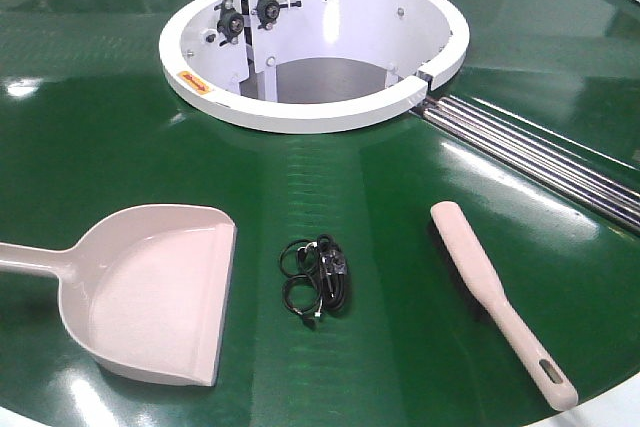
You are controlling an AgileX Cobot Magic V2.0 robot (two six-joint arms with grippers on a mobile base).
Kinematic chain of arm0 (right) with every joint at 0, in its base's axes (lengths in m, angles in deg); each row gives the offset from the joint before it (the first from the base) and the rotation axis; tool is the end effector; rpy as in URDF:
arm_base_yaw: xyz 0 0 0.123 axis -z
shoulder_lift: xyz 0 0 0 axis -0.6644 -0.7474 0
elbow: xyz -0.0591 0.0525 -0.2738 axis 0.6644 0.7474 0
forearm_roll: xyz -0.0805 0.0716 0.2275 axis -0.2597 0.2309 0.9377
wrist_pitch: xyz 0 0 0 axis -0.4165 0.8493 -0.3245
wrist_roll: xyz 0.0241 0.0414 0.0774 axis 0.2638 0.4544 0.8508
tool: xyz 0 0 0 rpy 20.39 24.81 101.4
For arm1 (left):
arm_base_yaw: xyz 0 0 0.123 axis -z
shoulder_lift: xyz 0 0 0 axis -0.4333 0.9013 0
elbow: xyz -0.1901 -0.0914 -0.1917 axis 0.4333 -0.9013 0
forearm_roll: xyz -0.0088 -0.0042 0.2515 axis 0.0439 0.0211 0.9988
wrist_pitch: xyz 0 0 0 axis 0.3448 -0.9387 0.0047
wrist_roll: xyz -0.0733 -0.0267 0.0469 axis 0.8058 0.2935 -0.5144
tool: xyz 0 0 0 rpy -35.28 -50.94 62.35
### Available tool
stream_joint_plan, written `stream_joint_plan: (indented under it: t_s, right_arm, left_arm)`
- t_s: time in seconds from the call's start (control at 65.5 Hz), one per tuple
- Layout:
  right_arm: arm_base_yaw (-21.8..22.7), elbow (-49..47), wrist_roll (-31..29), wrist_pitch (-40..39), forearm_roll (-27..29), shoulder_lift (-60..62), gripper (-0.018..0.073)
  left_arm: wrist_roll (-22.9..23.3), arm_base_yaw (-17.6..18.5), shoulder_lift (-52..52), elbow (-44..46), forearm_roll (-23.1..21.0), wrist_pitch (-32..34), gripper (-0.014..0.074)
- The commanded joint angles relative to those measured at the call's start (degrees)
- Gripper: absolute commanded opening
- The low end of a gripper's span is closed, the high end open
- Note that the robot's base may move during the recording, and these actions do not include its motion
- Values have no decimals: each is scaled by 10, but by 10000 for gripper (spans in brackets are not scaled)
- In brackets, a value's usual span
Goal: Clean and inspect green conveyor with broom and dustpan
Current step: 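Move the left gripper toward the pink dustpan handle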
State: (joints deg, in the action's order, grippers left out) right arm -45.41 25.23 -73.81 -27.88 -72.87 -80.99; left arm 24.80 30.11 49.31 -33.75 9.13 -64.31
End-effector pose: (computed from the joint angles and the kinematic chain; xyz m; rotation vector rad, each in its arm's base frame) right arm 0.0566 0.0031 0.1957 -0.0823 1.5942 0.0121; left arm 0.0564 -0.0041 0.2006 0.1061 1.5381 -0.0093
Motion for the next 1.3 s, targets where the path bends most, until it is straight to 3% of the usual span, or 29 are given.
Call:
stream_joint_plan:
  t_s: [0.0,0.549,0.641,0.763,0.87,1.129,1.282]
  right_arm:
    - [2,2,-6,-42,-3,6,-8]
    - [2,2,-6,-42,-3,6,-8]
    - [2,2,-6,-42,-3,6,-8]
    - [2,2,-6,-42,-3,6,-8]
    - [2,2,-6,-42,-3,6,-8]
    - [2,2,-6,-42,-3,6,-8]
    - [2,2,-6,-42,-3,6,-8]
  left_arm:
    - [0,3,-8,-6,-5,40,-6]
    - [0,3,-8,-6,-5,43,-6]
    - [5,3,-8,2,4,89,-6]
    - [22,3,7,49,-24,116,-6]
    - [12,3,60,129,-24,88,-6]
    - [12,3,276,294,-19,-86,-6]
    - [13,3,359,301,-20,-88,-6]
